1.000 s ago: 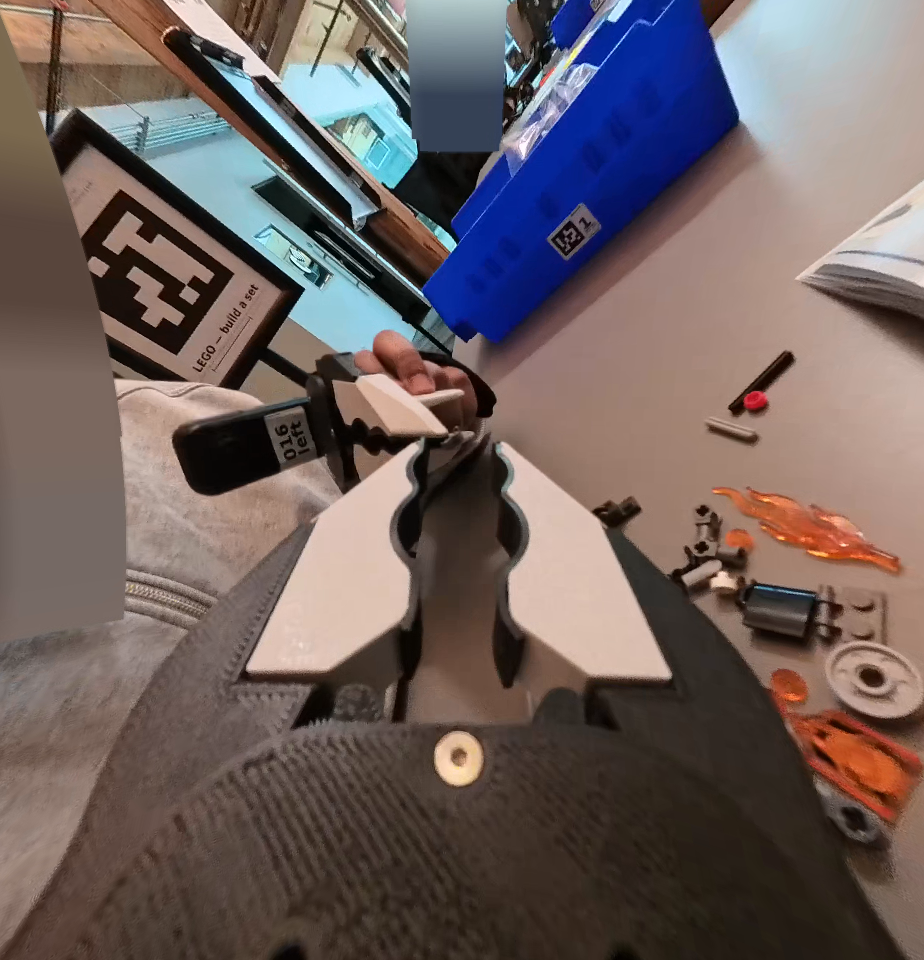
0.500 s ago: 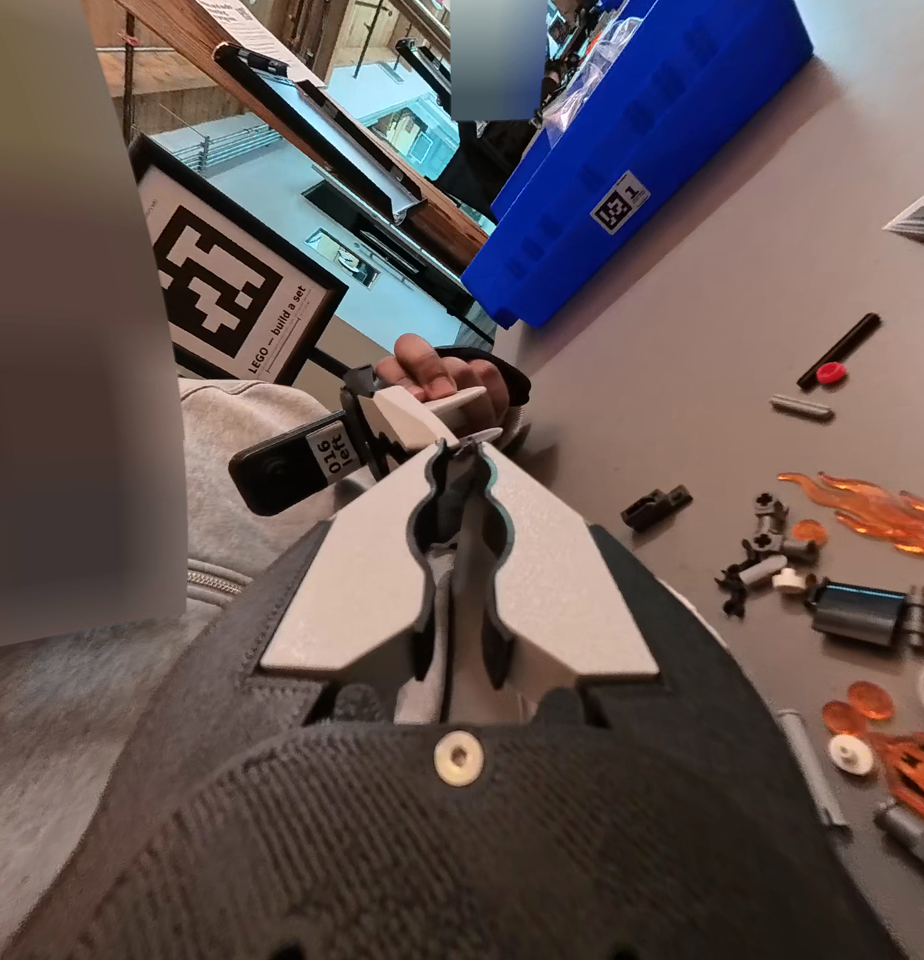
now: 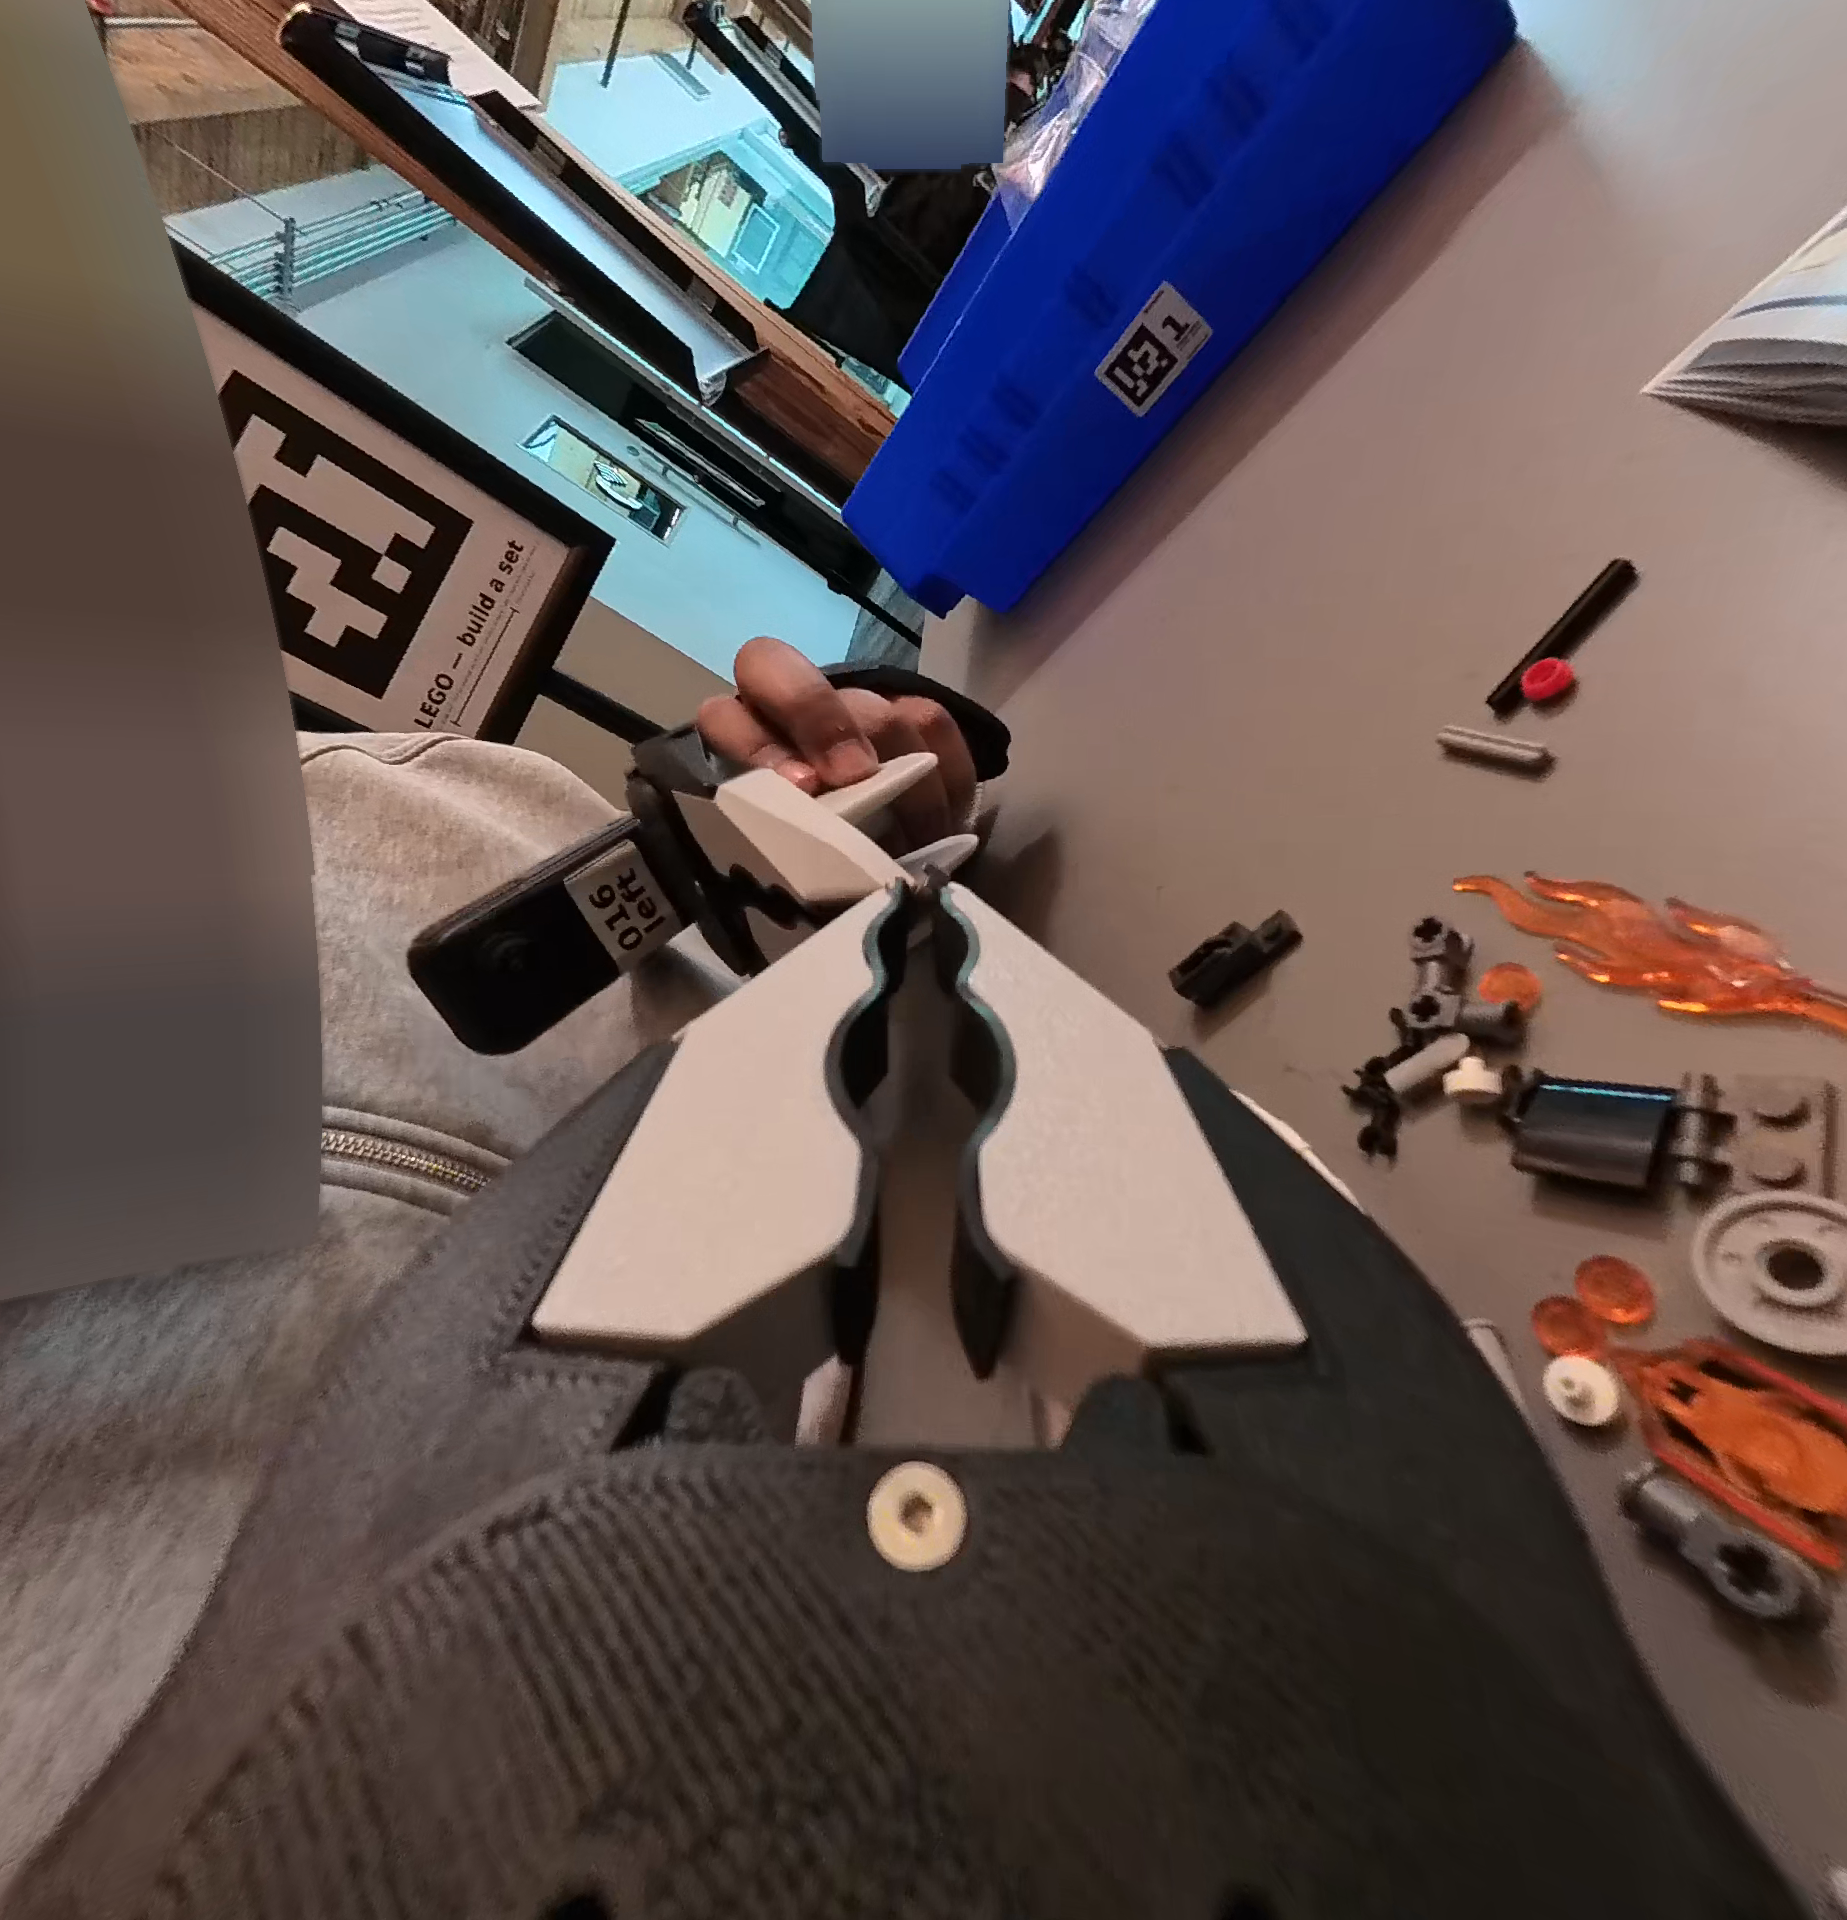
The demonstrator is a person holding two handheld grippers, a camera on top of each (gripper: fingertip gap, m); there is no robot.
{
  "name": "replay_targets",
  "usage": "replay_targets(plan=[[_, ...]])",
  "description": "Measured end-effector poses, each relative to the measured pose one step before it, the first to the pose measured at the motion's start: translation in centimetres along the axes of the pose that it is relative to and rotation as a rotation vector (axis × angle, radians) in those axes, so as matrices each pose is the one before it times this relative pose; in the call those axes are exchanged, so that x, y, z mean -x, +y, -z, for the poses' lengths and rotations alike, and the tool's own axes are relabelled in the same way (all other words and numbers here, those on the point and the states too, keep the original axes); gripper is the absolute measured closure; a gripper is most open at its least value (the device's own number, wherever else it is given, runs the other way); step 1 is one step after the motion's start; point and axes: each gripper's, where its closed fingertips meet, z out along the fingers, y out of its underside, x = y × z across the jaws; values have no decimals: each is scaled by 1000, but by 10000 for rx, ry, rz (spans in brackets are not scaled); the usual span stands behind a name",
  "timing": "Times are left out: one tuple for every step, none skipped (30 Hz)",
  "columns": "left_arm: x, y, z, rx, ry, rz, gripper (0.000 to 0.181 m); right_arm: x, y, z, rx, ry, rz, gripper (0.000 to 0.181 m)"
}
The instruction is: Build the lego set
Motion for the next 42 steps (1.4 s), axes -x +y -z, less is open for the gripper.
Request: replay_targets(plan=[[-23, 41, -33, 29, -61, -93, 181, -56, 14, 21, 14, 57, 29, 179], [-3, 33, -32, 32, -56, -90, 181, -34, -6, 12, 11, 43, 28, 179], [10, -4, -24, 0, -39, -37, 181, 2, -2, 30, 10, 28, 27, 179], [9, -18, -5, -17, -18, 27, 181, 18, -19, 25, 11, 30, 35, 179], [59, -22, 5, -18, -15, 66, 181, 42, -32, 24, -3, 33, 54, 180], [99, -31, 23, -26, -15, 109, 181, 61, -55, 29, -14, 35, 66, 180], [71, -9, 22, -34, 23, 143, 181, 51, -34, 39, 1, 50, 70, 180], [69, 9, 31, -26, 42, 155, 180, 18, -45, 62, -10, 70, 74, 180], [101, 12, 25, -30, 25, 174, 181, -35, -92, 123, -32, 102, 89, 180], [144, -23, 40, -59, 13, 216, 181, -55, -131, 173, -44, 131, 130, 180], [132, -42, 35, -65, 34, 247, 181, -21, -241, 245, -90, 122, 170, 180], [168, -28, 34, -57, 32, 274, 181, -10, -326, 314, -133, 138, 162, 180], [130, 36, 1, -26, 57, 296, 181, 30, -357, 351, -144, 121, 166, 180], [201, 88, -18, 6, 32, 323, 181, 152, -435, 372, -193, 47, 217, 180], [235, 111, -29, 14, 38, 374, 181, 203, -468, 397, -214, 29, 218, 180], [191, 129, -36, 9, 95, 428, 181, 126, -416, 411, -182, 63, 190, 180], [219, 144, -34, 6, 109, 494, 181, 82, -375, 412, -171, 78, 195, 180], [244, 143, -36, 0, 139, 574, 181, 73, -345, 422, -169, 79, 218, 180], [256, 144, -33, -8, 181, 656, 181, -5, -266, 389, -126, 120, 197, 180], [261, 145, -23, -11, 209, 710, 180, -24, -177, 334, -61, 133, 183, 180], [254, 165, -27, -14, 248, 751, 179, -27, -112, 279, -20, 138, 214, 180], [254, 167, -37, 6, 271, 788, 176, -79, -54, 258, 8, 189, 242, 180], [198, 167, -22, 23, 327, 810, 173, -122, -30, 225, 27, 232, 262, 180], [39, 122, -13, 6, 440, 830, 170, -43, -7, 170, 43, 192, 293, 180], [-64, 37, -9, -14, 515, 860, 167, 61, -2, 95, 47, 131, 318, 180], [-129, -44, 16, -47, 539, 894, 163, 110, 21, 3, 58, 96, 299, 180], [-277, -109, 10, -109, 621, 894, 160, 203, 57, -103, 68, 36, 281, 180], [-505, -133, 34, -72, 731, 803, 158, 329, 74, -176, 72, -31, 280, 180], [-510, -236, 61, -97, 642, 655, 157, 415, 94, -233, 73, -68, 297, 180], [-471, -344, 95, -209, 507, 485, 157, 445, 131, -281, 93, -79, 326, 180], [-421, -346, 70, -243, 385, 340, 157, 451, 188, -309, 125, -68, 370, 180], [-347, -255, 23, -166, 273, 216, 157, 443, 223, -339, 135, -61, 415, 180], [-350, -137, -53, -102, 225, 124, 158, 451, 251, -360, 146, -62, 443, 180], [-391, -21, -123, -43, 223, 92, 159, 490, 312, -410, 170, -84, 452, 180], [-420, 50, -194, -7, 222, 87, 160, 554, 329, -418, 191, -132, 445, 180], [-385, 137, -240, 41, 199, 75, 162, 565, 359, -420, 206, -144, 428, 180], [-355, 164, -228, 59, 165, 46, 162, 505, 346, -390, 213, -108, 415, 180], [-274, 145, -194, 53, 114, 3, 164, 426, 325, -331, 204, -61, 409, 180], [-158, 169, -160, 78, 59, -24, 164, 292, 270, -255, 187, 17, 385, 180], [-75, 200, -119, 110, 22, -40, 164, 173, 200, -171, 157, 75, 342, 180], [21, 185, -67, 116, -14, -55, 164, 129, 140, -94, 119, 72, 299, 180], [60, 91, 2, 58, -33, -46, 163, 93, 79, -17, 78, 65, 236, 180]])
